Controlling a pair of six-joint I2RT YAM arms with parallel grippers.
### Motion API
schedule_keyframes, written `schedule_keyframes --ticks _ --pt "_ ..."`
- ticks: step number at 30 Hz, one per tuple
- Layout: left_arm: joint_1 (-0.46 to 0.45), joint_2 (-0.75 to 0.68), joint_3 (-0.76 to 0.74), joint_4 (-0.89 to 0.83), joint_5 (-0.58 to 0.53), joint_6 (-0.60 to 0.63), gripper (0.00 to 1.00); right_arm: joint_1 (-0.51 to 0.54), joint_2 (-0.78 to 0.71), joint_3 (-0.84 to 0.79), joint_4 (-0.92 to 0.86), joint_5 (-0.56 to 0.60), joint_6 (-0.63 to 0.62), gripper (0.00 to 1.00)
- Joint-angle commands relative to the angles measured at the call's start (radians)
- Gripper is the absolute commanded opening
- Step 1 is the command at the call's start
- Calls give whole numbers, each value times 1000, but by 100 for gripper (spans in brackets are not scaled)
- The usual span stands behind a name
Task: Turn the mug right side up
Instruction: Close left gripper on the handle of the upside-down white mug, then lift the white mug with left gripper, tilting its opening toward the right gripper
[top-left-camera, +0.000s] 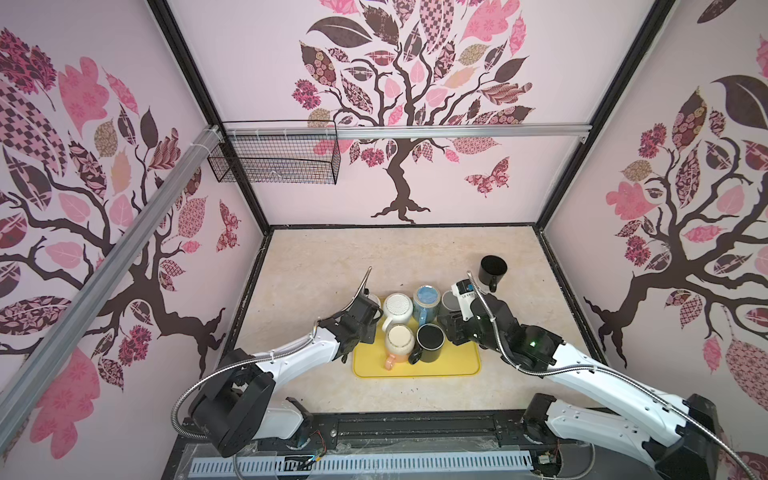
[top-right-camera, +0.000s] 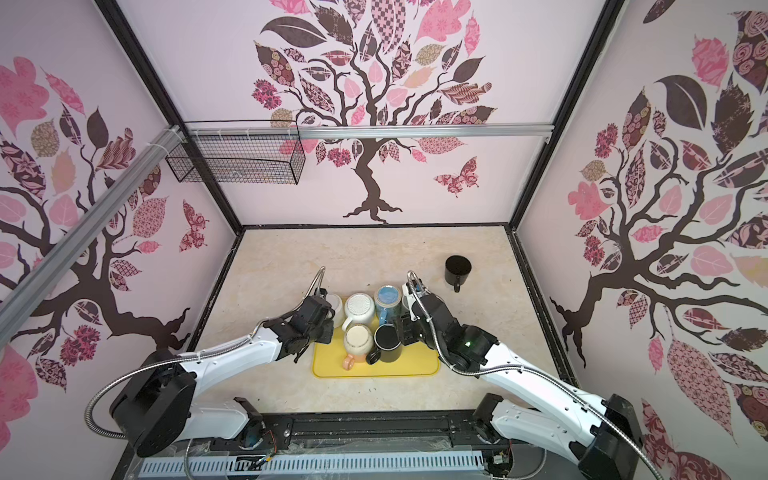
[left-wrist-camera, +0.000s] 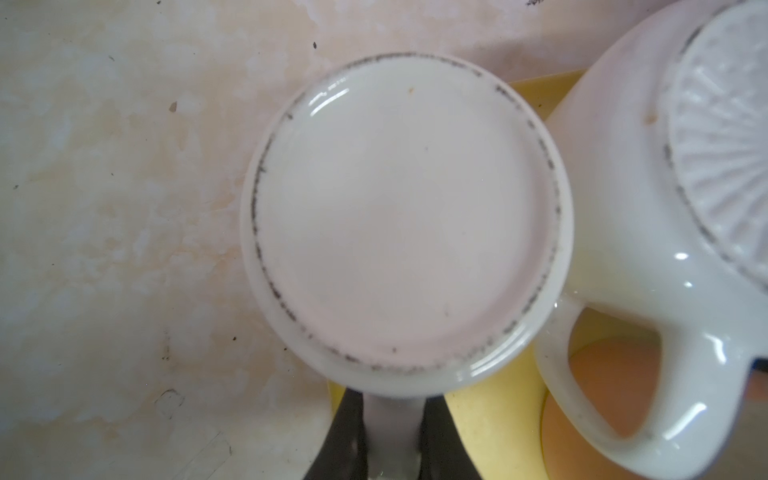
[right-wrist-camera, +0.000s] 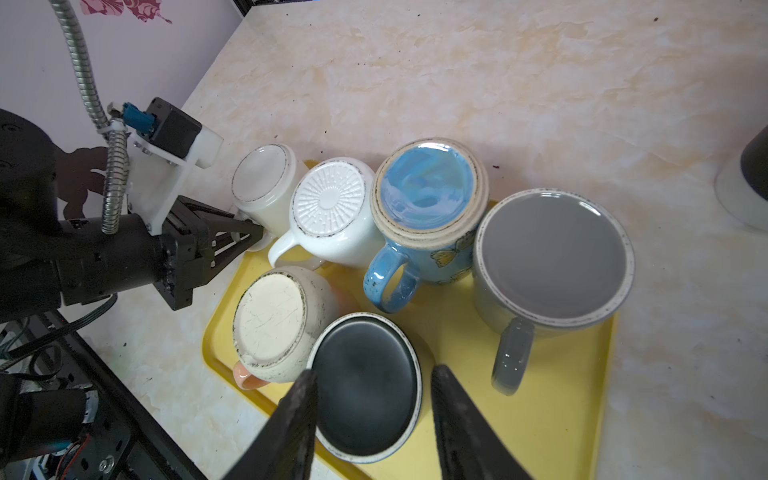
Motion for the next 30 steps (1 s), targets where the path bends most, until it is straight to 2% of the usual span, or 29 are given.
schedule_keyframes --ticks 1,5,7,11,14,19,23,26,30 --pt "3 -60 79 -11 -89 26 0 0 -18 4 32 -20 2 47" --pt "4 -139 115 -59 -138 39 0 -1 -13 18 95 -47 19 48" --pt "4 -195 136 -76 -148 37 0 -1 -7 29 160 -97 34 48" --pt "3 -336 155 -83 -92 1 0 0 2 27 289 -172 84 49" --pt "4 -460 155 -75 -15 -50 0 -1 -5 8 398 -209 143 49" --pt "4 -621 142 -5 162 -161 0 -1 -55 -115 707 -245 300 49" --pt "4 -697 108 116 290 -273 0 0 -54 -185 929 -282 424 45" --pt "4 -725 71 233 376 -369 0 0 -15 -191 1044 -354 495 45" --pt "5 -731 24 376 453 -464 0 -1 35 -220 1208 -413 588 50"
